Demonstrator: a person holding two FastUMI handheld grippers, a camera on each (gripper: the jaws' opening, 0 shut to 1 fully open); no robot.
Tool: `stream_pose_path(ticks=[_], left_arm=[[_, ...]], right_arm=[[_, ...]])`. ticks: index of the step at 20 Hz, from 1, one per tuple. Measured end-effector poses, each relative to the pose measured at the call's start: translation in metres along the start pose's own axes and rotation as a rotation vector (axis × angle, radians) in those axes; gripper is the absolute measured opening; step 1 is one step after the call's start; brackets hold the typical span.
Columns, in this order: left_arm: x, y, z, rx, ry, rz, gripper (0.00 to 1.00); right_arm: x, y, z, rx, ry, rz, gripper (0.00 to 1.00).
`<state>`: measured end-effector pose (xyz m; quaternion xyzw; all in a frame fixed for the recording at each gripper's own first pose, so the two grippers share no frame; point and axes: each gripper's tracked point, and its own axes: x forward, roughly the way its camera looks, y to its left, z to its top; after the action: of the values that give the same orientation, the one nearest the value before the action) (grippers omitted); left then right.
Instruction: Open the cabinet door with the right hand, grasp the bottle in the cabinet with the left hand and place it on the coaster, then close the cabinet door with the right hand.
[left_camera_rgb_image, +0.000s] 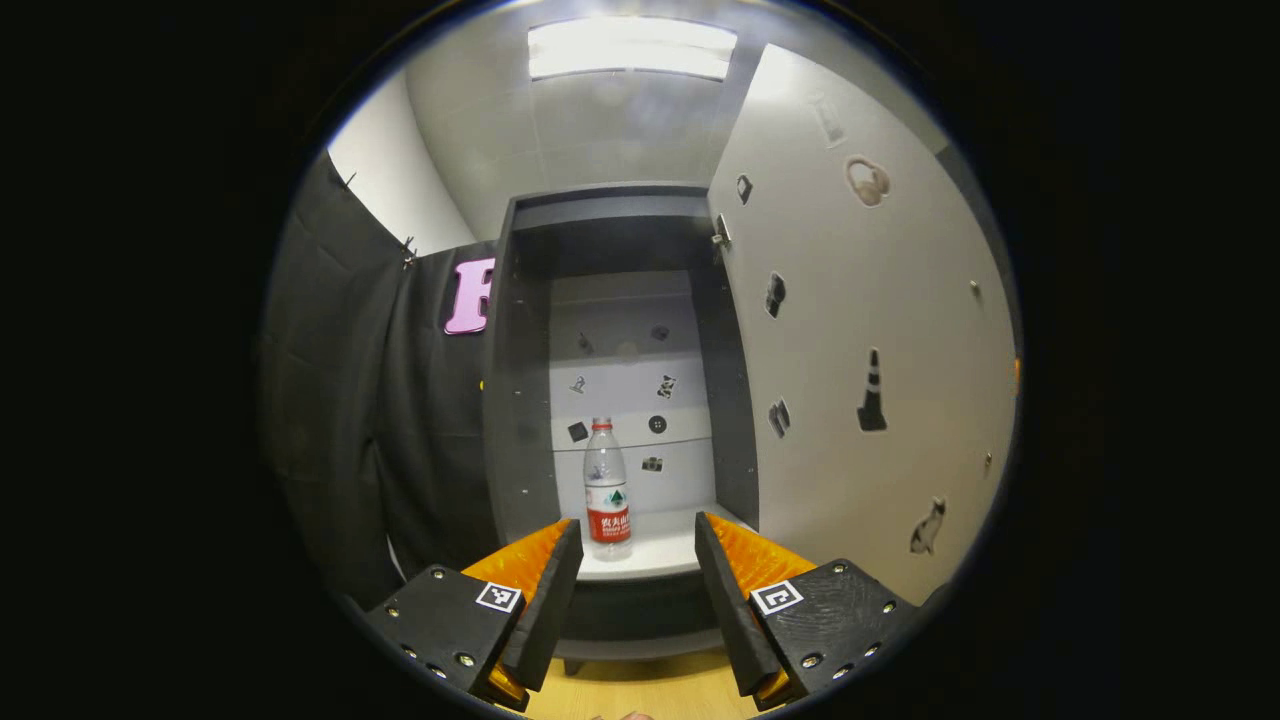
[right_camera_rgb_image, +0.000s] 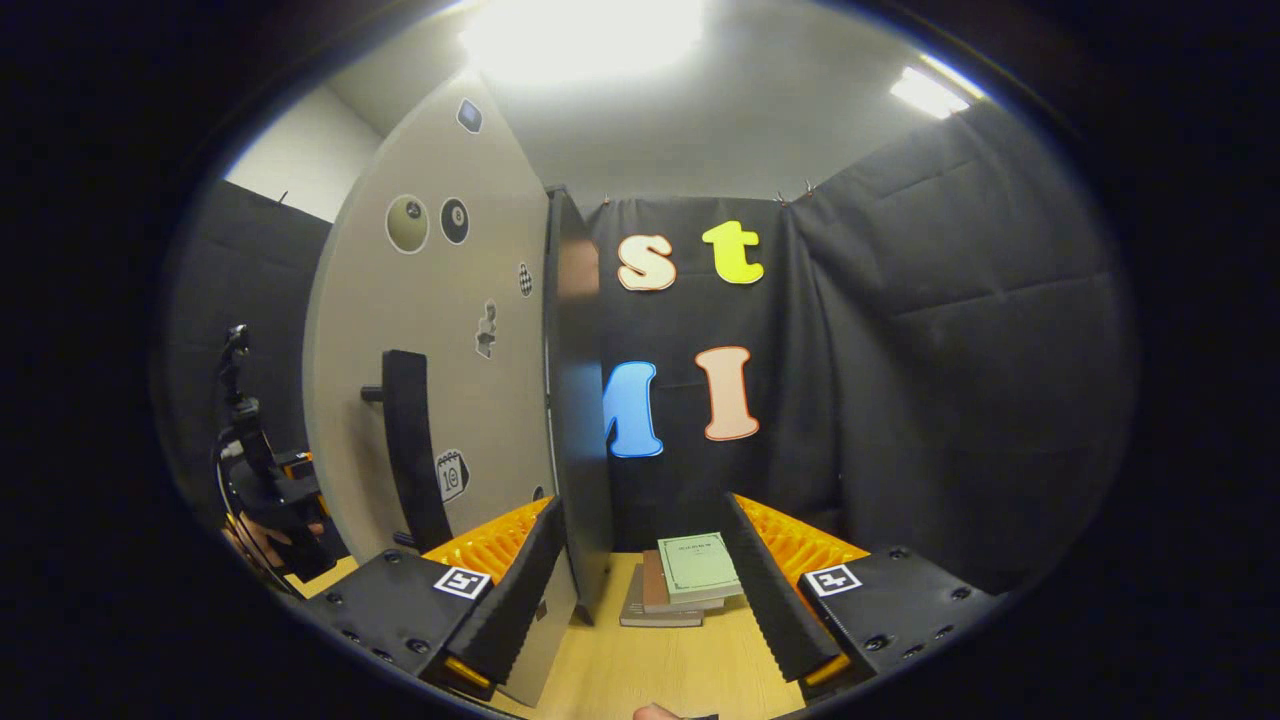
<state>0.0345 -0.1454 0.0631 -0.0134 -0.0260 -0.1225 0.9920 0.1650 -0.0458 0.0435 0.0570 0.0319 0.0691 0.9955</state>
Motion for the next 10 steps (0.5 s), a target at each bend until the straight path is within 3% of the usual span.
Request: stream_pose_path(ticks=[5, 10], left_arm=[[0.057, 0.023, 0.005, -0.053, 0.001, -0.033, 0.65], [0.113, 0.044, 0.000, -0.011, 0.006, -0.037, 0.65]], right_arm=[[0.012, -0.015, -0.014, 0.011, 0.045, -0.090, 0.98], [0.021, -0.028, -0.028, 0.018, 0.079, -0.183, 0.98]])
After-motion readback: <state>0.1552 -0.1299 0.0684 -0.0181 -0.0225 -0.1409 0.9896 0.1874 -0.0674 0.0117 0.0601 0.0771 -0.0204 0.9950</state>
